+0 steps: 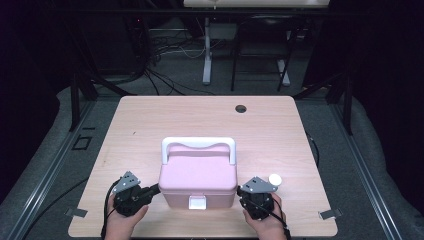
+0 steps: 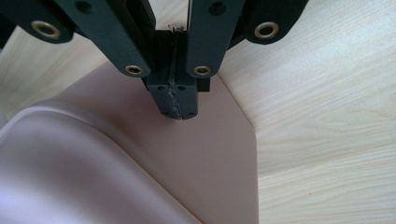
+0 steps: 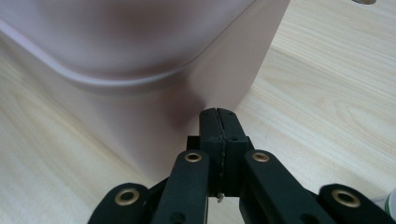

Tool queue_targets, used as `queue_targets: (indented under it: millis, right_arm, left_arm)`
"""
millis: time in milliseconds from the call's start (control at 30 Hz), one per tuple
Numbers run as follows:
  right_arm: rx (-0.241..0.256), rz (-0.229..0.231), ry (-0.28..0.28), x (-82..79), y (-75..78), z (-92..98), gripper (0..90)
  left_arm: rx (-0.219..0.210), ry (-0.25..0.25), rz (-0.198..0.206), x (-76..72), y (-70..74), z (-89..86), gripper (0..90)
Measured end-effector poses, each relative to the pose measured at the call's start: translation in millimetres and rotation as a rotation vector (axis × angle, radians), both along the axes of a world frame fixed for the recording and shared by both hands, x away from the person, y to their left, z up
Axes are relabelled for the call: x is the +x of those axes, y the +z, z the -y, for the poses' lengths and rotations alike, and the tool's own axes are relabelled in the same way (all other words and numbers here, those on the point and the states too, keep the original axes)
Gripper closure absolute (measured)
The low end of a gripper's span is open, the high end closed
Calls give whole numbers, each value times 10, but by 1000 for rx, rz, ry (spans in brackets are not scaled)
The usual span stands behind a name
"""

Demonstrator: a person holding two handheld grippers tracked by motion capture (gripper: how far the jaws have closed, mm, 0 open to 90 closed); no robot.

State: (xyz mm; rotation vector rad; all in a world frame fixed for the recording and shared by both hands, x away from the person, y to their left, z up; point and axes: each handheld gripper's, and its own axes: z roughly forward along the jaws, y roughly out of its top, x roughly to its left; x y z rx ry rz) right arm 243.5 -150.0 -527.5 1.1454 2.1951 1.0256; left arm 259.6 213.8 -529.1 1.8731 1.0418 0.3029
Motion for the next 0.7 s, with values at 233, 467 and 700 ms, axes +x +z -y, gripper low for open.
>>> queue_targets:
  millis: [233,467,700]
  right_arm:
    - [2,3,10,-93,-2,17,900]
    - [7,1,16,-173,-6,24,900]
    - [17,-7,26,-232,-4,35,900]
  left_arm:
    - [-1,-15,-3,-105,0,-3,900]
    - [-4,-19,-1,-171,-6,-20,900]
    - [-7,-27,-13,-213,-2,-30,900]
